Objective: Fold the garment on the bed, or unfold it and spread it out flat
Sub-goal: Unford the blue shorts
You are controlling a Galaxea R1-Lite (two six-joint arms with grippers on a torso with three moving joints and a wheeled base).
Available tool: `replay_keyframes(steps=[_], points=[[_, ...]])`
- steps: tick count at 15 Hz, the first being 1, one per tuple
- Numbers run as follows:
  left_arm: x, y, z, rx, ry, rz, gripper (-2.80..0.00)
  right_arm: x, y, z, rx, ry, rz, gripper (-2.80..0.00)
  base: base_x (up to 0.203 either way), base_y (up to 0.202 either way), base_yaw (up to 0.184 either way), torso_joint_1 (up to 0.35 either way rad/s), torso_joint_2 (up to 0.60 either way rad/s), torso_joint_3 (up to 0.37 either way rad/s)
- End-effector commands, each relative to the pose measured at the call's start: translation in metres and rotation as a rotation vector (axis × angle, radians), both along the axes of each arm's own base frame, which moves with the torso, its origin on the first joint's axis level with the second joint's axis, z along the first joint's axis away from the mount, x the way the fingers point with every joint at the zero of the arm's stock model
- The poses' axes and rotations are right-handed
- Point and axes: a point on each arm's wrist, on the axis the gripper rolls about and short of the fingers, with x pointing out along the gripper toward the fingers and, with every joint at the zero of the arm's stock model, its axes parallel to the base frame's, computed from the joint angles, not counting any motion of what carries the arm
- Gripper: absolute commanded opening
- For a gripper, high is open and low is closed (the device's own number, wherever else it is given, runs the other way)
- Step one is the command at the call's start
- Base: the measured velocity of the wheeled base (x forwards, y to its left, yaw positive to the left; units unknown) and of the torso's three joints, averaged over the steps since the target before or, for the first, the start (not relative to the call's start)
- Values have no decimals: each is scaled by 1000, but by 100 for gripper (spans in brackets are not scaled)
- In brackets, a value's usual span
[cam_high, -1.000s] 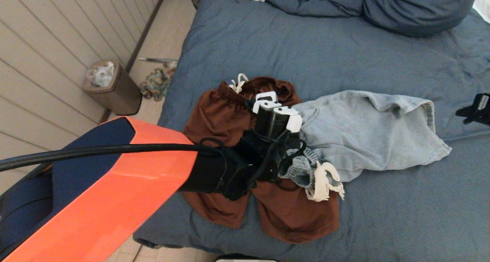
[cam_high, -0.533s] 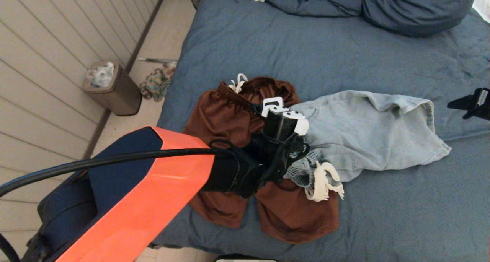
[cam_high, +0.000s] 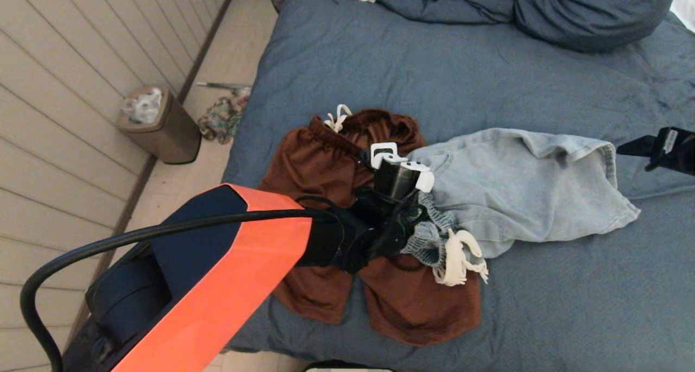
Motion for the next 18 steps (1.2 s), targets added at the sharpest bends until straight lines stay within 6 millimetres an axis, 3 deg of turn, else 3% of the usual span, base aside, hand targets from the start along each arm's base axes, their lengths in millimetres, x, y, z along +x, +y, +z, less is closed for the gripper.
replay_keyframes(steps=[1,9,13,18], points=[[1,2,7,-24,-16,11,0,2,2,-1,2,6,12,0,0,0,0,0,0,0],[7,-8,17,-76,-58,1,0,7,2,-6,13,19,14,0,0,0,0,0,0,0],[12,-16,-15,-31,-19,-13,0,7,1,-8,17,25,12,0,0,0,0,0,0,0],[10,-18,-17,-31,-14,-42,0,10,1,-12,27,39,13,0,0,0,0,0,0,0]])
